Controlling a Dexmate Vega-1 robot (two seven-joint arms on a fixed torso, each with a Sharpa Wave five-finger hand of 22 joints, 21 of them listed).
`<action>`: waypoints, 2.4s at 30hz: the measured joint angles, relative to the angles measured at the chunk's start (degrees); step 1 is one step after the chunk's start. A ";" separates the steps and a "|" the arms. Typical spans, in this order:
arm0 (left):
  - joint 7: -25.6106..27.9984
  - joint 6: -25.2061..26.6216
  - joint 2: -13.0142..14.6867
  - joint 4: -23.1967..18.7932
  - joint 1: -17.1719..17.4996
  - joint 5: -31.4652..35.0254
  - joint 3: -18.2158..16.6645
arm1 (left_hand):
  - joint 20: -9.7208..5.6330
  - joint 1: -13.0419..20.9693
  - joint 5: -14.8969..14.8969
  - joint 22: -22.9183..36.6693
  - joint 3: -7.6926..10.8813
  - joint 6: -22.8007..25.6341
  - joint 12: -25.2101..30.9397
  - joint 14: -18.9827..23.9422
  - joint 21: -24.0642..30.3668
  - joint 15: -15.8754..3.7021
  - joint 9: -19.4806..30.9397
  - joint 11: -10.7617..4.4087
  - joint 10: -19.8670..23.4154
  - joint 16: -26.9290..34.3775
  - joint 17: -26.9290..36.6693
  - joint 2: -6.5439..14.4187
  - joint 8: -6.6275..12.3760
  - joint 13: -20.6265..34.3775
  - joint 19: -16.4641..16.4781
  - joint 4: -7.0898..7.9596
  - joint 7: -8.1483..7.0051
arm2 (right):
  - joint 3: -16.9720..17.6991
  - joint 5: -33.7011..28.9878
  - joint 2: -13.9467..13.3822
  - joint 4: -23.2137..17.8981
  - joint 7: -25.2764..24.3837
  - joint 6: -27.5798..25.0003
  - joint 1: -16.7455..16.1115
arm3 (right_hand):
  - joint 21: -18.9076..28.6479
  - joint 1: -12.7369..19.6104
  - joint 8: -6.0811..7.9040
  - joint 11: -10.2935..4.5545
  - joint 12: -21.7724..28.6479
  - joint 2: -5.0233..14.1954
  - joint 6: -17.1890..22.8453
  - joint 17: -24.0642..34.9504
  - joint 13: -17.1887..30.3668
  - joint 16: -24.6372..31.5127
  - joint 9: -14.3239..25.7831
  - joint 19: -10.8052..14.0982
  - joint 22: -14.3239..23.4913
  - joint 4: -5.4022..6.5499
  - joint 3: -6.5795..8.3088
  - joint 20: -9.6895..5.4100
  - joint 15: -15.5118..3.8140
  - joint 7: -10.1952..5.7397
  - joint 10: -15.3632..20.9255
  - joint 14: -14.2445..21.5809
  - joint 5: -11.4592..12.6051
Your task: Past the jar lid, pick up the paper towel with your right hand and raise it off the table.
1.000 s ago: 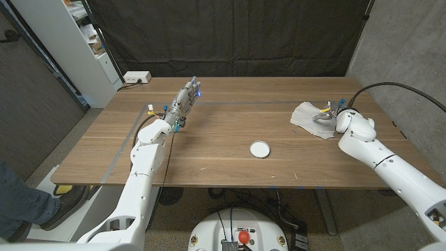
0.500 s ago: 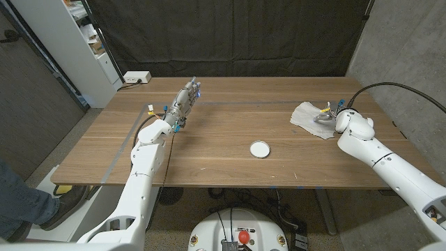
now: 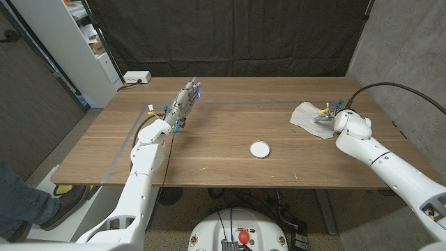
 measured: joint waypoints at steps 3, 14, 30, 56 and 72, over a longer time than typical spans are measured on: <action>-0.06 0.00 0.05 0.00 0.00 0.00 -0.05 | 0.00 0.00 0.00 0.00 0.00 0.00 0.00 0.00 0.00 0.00 0.00 0.00 0.00 0.00 0.00 0.00 0.00 0.00 0.00 0.00 0.00 | -0.30 -0.17 0.06 0.13 0.21 -0.33 0.19 | 0.00 0.00 0.21 -0.22 0.27 0.00 0.01 0.00 0.01 0.21 0.00 0.40 0.00 0.00 0.00 -0.40 0.06 0.03 0.41 0.49 0.00; -0.24 0.04 0.16 -0.12 0.04 0.00 -0.16 | 0.00 0.00 0.00 0.00 0.00 0.31 0.00 0.00 0.00 0.00 0.00 0.00 0.00 0.00 0.00 0.00 0.00 0.00 0.00 0.00 0.31 | -1.24 -0.90 0.10 0.43 0.85 -1.41 0.75 | 0.00 1.25 0.63 -0.66 0.89 1.25 2.62 0.54 0.25 1.28 -0.17 1.01 -0.01 -0.47 0.97 -0.19 -1.31 -0.23 3.08 3.31 0.00; -0.50 0.23 0.05 -0.18 0.24 -0.24 -0.21 | -0.01 0.00 0.00 0.00 0.00 0.30 0.00 0.00 0.00 0.01 0.00 0.00 0.00 0.00 0.00 0.00 0.00 0.06 0.00 0.00 0.31 | -1.81 -1.75 0.34 0.52 0.14 -1.99 0.84 | 0.00 3.92 1.70 -2.03 1.55 2.71 7.40 1.33 0.55 2.83 -0.16 3.78 -0.01 -1.75 2.71 -0.30 -2.59 -0.80 6.79 7.44 -0.39; -0.12 0.37 -0.10 -2.00 1.70 -0.57 -0.39 | -0.01 0.00 0.00 0.00 0.08 0.30 0.00 -0.01 0.00 0.01 0.00 -0.22 0.22 0.00 0.00 0.00 0.00 0.28 0.00 -0.42 0.31 | -2.10 -2.50 1.64 1.61 -2.85 -1.38 0.31 | 0.33 10.85 3.29 -3.51 4.01 5.28 16.87 5.13 0.79 10.65 -0.02 9.61 0.06 -2.82 4.61 -3.05 -3.68 -1.31 17.43 20.38 -2.66; 0.00 0.54 -0.28 -2.58 2.03 -0.61 -0.04 | -0.01 -0.30 0.00 0.00 -0.08 0.31 0.00 -0.01 0.00 0.01 0.00 -0.31 0.31 0.00 0.00 0.30 0.00 0.28 0.00 -0.57 0.29 | -1.26 -2.51 2.02 1.64 -5.76 -0.47 -0.97 | 0.33 14.71 4.39 -6.20 5.79 5.79 22.26 8.49 1.23 15.59 0.00 12.13 0.05 -3.06 4.83 -4.76 -4.06 -2.92 24.01 25.85 -4.38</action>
